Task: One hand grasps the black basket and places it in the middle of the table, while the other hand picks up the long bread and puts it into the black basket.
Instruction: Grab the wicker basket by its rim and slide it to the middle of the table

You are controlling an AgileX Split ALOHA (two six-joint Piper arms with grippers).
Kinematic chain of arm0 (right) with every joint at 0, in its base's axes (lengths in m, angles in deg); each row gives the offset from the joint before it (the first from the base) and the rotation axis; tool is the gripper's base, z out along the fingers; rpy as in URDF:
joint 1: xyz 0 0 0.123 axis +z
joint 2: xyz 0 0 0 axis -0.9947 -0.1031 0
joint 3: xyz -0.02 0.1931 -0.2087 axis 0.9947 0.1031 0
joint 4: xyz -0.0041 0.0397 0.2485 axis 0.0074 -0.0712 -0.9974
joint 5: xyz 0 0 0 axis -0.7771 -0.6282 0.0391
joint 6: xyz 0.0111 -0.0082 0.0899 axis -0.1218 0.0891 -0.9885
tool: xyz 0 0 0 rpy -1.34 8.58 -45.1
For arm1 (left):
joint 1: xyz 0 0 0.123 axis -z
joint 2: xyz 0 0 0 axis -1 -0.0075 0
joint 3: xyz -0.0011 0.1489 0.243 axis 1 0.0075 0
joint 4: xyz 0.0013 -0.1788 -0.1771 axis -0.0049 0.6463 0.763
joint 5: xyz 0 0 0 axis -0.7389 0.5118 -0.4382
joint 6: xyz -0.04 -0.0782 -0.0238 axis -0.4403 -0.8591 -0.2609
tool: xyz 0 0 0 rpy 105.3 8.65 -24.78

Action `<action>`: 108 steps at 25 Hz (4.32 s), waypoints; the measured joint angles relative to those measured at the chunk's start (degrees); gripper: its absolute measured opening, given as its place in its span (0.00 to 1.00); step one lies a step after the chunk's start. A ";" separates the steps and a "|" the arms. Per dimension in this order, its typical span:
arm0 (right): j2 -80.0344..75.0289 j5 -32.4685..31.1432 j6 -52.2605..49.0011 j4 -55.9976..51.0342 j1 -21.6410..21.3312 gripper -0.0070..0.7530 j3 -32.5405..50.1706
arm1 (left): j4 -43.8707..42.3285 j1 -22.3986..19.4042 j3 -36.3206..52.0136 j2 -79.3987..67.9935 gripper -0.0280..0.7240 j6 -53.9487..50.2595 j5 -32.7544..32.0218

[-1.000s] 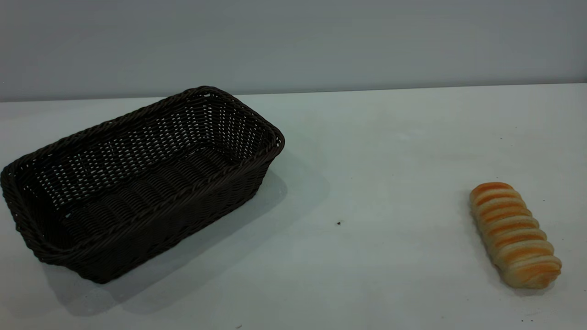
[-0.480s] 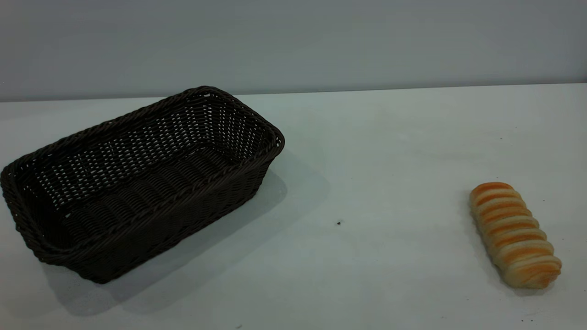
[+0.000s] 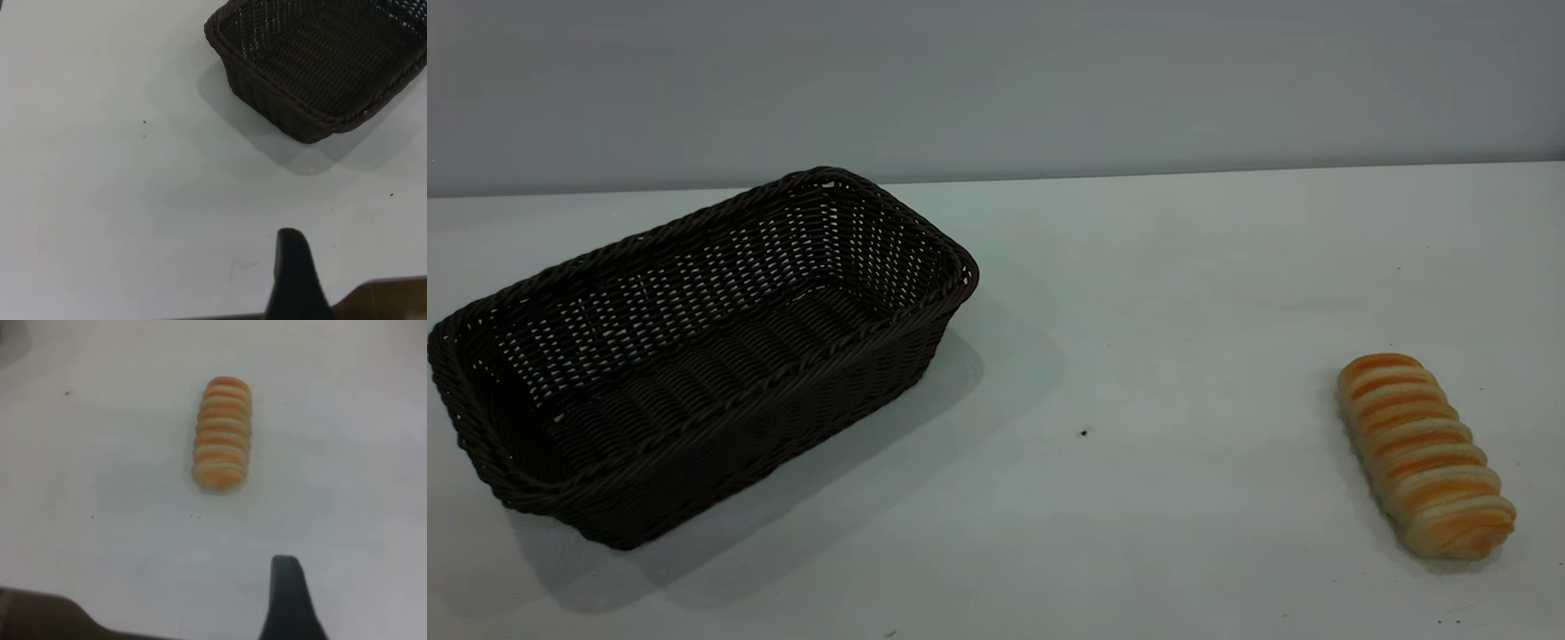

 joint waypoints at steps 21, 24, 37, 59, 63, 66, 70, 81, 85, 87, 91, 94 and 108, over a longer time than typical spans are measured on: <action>0.00 0.05 0.00 -3.67 0.00 0.66 0.00 | -0.41 0.00 0.00 0.00 0.78 4.28 0.48; -0.27 0.88 0.00 -5.63 0.00 0.66 -0.90 | 3.06 0.00 -1.63 0.00 0.78 3.84 1.69; -21.77 7.60 5.30 -16.15 0.00 0.66 -10.36 | 13.17 0.00 -6.76 -23.39 0.78 3.18 6.71; -33.19 11.06 15.06 -22.18 0.00 0.66 -12.05 | -1.85 0.00 -7.25 -70.48 0.78 -32.63 28.39; -33.19 11.15 15.06 -22.20 0.00 0.66 -12.05 | -2.32 0.00 -11.42 -81.25 0.78 -32.68 29.87; -33.19 11.19 15.07 -22.25 0.00 0.66 -12.05 | -2.47 0.00 -16.01 -87.79 0.78 -32.64 30.38; -33.19 11.21 15.12 -22.25 0.00 0.66 -12.05 | -1.97 0.00 -21.90 -95.14 0.78 -31.66 30.49; -33.19 11.32 15.23 -22.25 0.00 0.66 -12.05 | 1.81 0.00 -26.24 -109.02 0.78 -29.16 32.49; -33.19 11.32 15.23 -22.25 0.00 0.66 -12.05 | 2.13 0.00 -26.24 -113.48 0.78 -29.76 36.49; -33.19 11.32 15.17 -22.25 0.00 0.66 -12.05 | 3.20 0.00 -26.26 -115.58 0.78 -29.89 39.73; -33.19 11.27 15.06 -22.25 0.00 0.66 -12.05 | 5.49 0.00 -26.26 -119.56 0.78 -29.89 43.75; -33.19 11.22 15.06 -22.19 0.00 0.66 -12.05 | 6.43 -0.06 -26.65 -120.83 0.75 -30.02 44.26; -33.19 11.16 13.59 -22.08 0.00 0.66 -12.05 | 10.04 -0.46 -26.84 -119.46 0.44 -28.79 46.54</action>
